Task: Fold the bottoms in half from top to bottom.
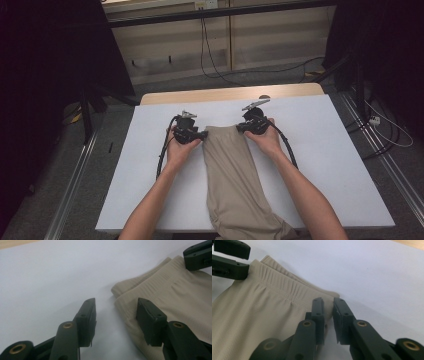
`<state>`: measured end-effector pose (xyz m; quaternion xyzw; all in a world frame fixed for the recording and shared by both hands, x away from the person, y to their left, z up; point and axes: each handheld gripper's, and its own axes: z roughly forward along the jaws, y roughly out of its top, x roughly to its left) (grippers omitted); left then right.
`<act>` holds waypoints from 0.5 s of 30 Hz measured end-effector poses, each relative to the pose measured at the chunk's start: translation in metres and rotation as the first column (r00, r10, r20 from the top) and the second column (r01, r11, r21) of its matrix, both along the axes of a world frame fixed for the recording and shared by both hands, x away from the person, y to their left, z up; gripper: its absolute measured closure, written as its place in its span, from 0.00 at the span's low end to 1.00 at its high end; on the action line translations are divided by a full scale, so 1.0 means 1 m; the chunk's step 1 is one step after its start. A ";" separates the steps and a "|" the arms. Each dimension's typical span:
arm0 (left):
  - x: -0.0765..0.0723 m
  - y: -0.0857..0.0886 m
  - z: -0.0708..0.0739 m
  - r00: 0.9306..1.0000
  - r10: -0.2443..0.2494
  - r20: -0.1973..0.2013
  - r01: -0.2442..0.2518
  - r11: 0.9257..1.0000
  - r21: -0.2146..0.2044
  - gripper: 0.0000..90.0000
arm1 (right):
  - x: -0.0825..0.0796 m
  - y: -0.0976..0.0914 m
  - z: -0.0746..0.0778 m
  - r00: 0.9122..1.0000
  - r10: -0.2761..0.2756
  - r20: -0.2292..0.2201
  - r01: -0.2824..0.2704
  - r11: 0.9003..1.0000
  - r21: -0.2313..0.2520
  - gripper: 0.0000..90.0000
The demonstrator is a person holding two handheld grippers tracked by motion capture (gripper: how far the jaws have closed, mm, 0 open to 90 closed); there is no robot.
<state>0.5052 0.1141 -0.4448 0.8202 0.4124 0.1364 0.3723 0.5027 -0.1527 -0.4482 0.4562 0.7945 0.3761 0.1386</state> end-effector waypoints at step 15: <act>0.010 0.004 -0.004 0.999 0.030 -0.029 -0.031 0.999 -0.043 0.63 | 0.025 0.000 -0.003 0.998 -0.002 -0.057 0.004 0.999 0.037 0.79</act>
